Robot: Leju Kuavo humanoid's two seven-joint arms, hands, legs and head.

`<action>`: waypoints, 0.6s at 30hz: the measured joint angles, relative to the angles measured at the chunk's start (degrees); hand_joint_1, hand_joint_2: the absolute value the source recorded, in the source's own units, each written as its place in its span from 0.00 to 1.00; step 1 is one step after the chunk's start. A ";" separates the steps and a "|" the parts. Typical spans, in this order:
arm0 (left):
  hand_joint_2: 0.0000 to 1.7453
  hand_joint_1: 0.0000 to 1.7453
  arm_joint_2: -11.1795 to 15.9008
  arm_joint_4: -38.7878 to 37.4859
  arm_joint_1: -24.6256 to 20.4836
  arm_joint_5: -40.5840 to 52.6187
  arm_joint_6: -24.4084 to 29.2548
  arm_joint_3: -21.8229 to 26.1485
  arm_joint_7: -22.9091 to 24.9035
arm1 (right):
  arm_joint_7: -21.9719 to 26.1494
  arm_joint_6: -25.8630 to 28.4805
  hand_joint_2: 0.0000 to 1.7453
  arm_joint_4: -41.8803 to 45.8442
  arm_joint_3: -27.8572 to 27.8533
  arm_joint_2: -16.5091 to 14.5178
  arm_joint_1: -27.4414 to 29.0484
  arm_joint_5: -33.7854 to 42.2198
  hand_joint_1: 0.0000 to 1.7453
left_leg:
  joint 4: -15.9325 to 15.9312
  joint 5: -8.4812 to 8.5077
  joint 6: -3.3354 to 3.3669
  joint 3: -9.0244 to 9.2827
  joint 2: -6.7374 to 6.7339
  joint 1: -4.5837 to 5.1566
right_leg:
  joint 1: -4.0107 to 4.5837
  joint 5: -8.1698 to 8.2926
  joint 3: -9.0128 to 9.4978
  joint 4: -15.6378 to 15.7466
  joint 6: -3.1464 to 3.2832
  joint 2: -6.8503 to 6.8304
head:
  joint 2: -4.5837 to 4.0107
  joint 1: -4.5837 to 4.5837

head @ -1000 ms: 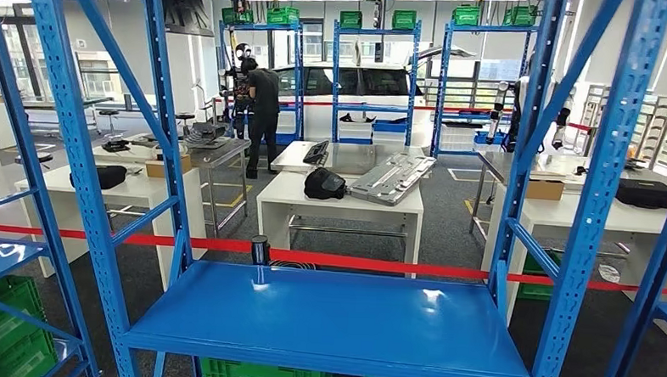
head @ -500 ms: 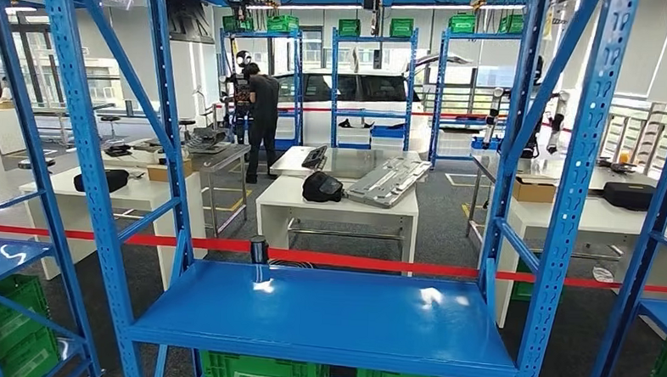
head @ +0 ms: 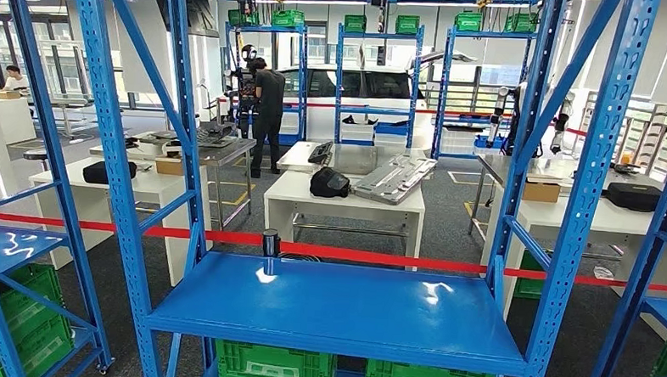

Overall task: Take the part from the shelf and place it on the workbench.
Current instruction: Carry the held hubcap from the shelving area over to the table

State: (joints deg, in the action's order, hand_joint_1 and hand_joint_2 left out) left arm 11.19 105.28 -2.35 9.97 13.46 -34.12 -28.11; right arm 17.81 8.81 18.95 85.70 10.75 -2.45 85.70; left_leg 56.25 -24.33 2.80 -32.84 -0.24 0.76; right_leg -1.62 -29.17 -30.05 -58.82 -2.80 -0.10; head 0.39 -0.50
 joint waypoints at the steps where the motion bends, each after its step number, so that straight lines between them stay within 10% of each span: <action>1: 1.00 1.00 0.00 0.00 0.00 0.00 0.00 0.00 0.00 | 0.00 0.00 0.00 0.00 0.00 0.00 0.00 0.00 0.00 | 0.02 0.00 0.00 -0.01 0.00 0.00 | 0.00 0.03 0.09 0.15 0.00 0.00 | 0.00 0.00; 6: 1.00 1.00 0.02 0.00 0.11 -0.02 -0.16 0.09 -0.03 | -0.10 -0.03 0.00 -0.03 0.00 -0.06 -0.05 -0.01 0.00 | 1.11 0.04 -0.85 -1.01 0.07 0.19 | 0.17 0.42 0.26 1.84 1.71 0.09 | 0.00 -0.05; 11: 1.00 1.00 0.08 0.00 0.43 -0.11 -0.20 0.20 -0.05 | -0.16 -0.07 0.00 -0.18 0.00 -0.15 -0.09 -0.02 0.00 | 17.63 -10.48 -3.45 -6.40 0.30 -1.14 | 0.14 3.45 -2.80 1.56 3.40 -0.01 | -0.02 -0.44; 16: 1.00 1.00 0.13 0.02 0.31 -0.13 -0.20 0.28 -0.07 | -0.15 -0.09 0.00 -0.20 -0.02 -0.27 -0.13 -0.02 0.00 | 1.79 -5.96 -2.69 5.02 0.39 -1.04 | 0.18 5.52 -4.63 1.62 2.47 0.09 | -0.01 -0.48; 18: 1.00 1.00 0.16 0.03 0.29 -0.13 -0.22 0.39 -0.11 | -0.15 -0.12 0.00 -0.23 -0.02 -0.35 -0.18 -0.02 0.00 | 0.05 -5.59 -2.10 5.65 0.45 -0.52 | 0.12 6.34 -4.83 1.88 1.66 0.05 | -0.01 -0.49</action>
State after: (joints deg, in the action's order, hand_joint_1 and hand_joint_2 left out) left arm 11.35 105.32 -2.05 9.84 13.24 -33.73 -28.22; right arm 17.66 8.69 18.72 85.68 10.40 -2.63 85.68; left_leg 56.29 -29.92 0.70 -27.19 0.20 0.24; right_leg -1.49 -22.83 -34.88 -56.94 -1.14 -0.05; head 0.39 -0.99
